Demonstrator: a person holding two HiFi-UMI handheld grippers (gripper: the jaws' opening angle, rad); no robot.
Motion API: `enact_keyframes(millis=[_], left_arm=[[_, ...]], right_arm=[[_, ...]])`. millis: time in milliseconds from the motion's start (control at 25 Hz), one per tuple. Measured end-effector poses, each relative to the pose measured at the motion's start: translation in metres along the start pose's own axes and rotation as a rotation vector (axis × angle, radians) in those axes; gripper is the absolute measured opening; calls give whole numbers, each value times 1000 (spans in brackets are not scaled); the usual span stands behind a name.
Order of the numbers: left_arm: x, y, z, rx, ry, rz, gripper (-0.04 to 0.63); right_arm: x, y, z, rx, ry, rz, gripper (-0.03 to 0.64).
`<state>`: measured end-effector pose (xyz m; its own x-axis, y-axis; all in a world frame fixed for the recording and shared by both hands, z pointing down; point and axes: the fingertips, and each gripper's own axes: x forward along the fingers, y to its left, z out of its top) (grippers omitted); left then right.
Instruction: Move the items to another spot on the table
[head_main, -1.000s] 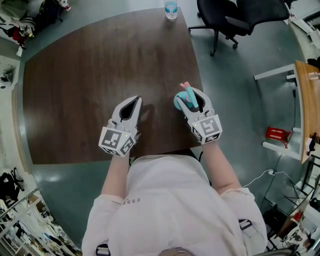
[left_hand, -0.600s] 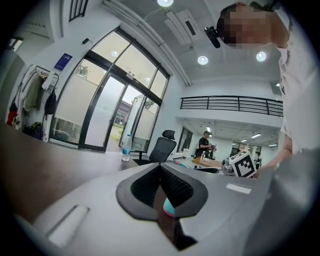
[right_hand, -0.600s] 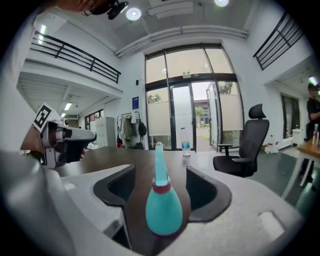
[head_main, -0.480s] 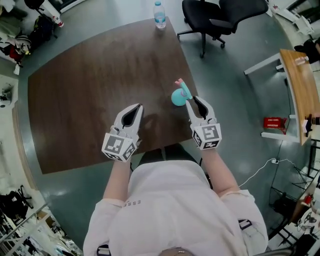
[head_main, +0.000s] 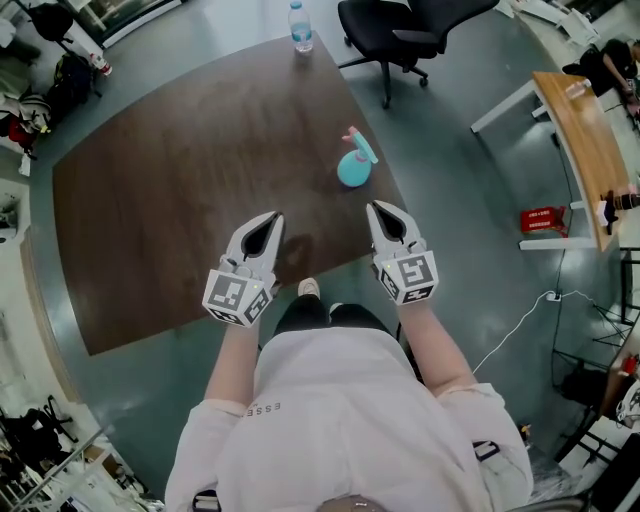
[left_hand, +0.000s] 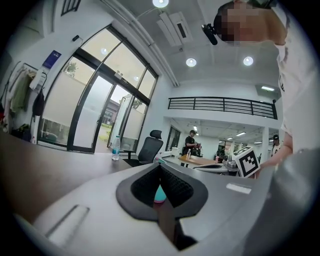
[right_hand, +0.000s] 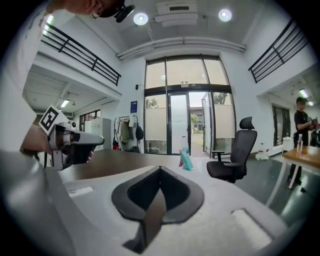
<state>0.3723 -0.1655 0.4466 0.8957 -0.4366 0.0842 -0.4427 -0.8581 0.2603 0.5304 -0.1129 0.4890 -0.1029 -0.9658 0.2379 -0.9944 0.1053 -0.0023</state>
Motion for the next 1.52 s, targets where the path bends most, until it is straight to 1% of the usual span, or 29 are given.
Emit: enact_keyframes(millis=[240,360,440,520,600,640,720,840,920,1040,1200,1360,1520], left_arm=[[-34,-22,-1,14,-43,44,15],[-53,-39,-7,17,-42,62,15],[-67,-54,-13,20,-36,72,15],[-81,-75,-21,50,-22,75,15],[-94,-98,-29,94,-6,70,15],[-102,-108,-33,104,-4,68,15],[-123,-123,-38,93,-10,84,15],[-155,-132,-40,68,-24,136,15],[-174,-138,-38,69,-34,157,15],[-200,-143,-38,91,-43,192,15],[-233,-141,-36,91,-61,234,15],[-271,-122,-34,73,-78,275,15],[-311,-102,-31,65,-79,286,15]], right_arm=[[-32,27,-5,-4,-16,55,-11],[-53,46,-9,-5,-18,94,-11],[-69,63,-13,-26,-10,134,-11],[-86,78,-17,-52,-6,176,-11],[-103,89,-21,-59,-11,202,-11],[-112,95,-23,-59,-13,213,-11],[-128,108,-29,-55,-10,235,-11],[-149,126,-29,-54,-8,261,-11],[-159,137,-26,-68,-15,276,-11],[-172,154,-24,-94,-21,302,-11],[-181,176,-20,-107,-27,325,-11],[-178,214,-10,-116,-43,348,-11],[-172,255,-1,-123,-55,354,-11]])
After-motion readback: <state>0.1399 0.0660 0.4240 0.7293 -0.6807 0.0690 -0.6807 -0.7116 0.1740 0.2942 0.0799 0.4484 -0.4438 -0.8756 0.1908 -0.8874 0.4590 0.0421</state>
